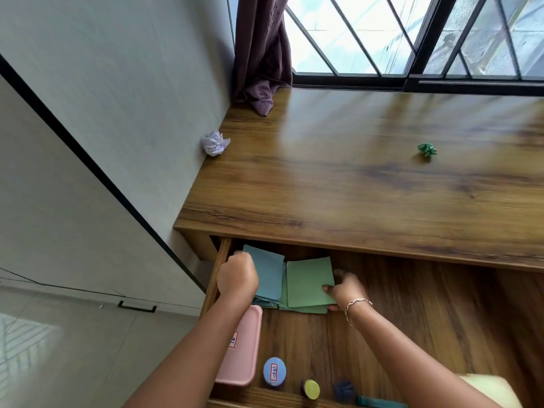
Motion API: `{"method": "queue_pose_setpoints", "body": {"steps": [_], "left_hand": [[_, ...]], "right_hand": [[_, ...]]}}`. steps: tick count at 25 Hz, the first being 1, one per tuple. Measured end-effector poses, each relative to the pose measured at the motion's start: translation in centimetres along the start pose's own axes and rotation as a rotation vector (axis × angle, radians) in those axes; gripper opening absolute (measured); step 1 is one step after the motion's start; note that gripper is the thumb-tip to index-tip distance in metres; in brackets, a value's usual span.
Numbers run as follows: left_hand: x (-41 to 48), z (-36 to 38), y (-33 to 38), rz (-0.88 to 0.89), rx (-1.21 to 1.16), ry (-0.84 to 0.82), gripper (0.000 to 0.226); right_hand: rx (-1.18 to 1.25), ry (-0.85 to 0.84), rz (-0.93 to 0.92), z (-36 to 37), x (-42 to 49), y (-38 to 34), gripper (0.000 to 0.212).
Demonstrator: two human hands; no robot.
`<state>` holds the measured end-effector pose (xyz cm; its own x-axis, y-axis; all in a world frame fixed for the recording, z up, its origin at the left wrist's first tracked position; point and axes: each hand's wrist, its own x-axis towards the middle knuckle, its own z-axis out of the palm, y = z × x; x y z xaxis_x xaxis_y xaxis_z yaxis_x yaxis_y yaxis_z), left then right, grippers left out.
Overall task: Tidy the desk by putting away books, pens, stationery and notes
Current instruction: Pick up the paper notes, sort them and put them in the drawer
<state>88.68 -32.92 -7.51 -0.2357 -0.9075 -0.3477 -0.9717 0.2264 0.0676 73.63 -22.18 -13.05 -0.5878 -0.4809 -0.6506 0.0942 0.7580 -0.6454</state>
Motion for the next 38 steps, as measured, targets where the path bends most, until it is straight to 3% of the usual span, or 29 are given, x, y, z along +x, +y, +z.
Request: {"method": "queue_pose_setpoints", "body": {"steps": [4, 7, 9, 11, 14, 24, 30, 38], "left_hand": [[-0.4, -0.8, 1.3, 0.102, 0.229, -0.019, 0.036], [0.3, -0.9, 2.2, 0.332, 0.282, 0.021, 0.038], [1.1, -0.1, 2.4, 0.48, 0.294, -0.09, 0.053], [1.9, 0.7, 2.4, 0.51, 0.328, -0.245, 0.075], [2.5, 1.4, 2.0, 0.524, 0.38, -0.329, 0.085], [2.0, 1.6, 1.2, 0.575, 0.425, -0.255, 0.093], [0.5, 1.6, 1.3, 0.575, 0.321, -0.081, 0.066], [-2.1, 1.1, 0.8, 0.849, 0.33, 0.134, 0.054]], "right_hand": [[-0.205, 0.085, -0.105, 0.1, -0.3, 0.1, 0.049], [-0.369, 0.094, -0.166, 0.1, -0.8, 0.0, 0.044], [-0.424, 0.085, -0.184, 0.0, -0.9, -0.1, 0.042], [-0.47, 0.082, -0.186, 0.1, -1.0, -0.1, 0.04], [-0.518, 0.071, -0.184, 0.2, -1.0, 0.0, 0.037], [-0.714, 0.079, -0.239, 0.8, -1.5, -0.1, 0.036], [-0.766, 0.187, -0.305, 0.1, -3.4, 0.4, 0.041], [-0.715, 0.344, -0.409, -4.2, -6.8, 3.4, 0.058]]}}
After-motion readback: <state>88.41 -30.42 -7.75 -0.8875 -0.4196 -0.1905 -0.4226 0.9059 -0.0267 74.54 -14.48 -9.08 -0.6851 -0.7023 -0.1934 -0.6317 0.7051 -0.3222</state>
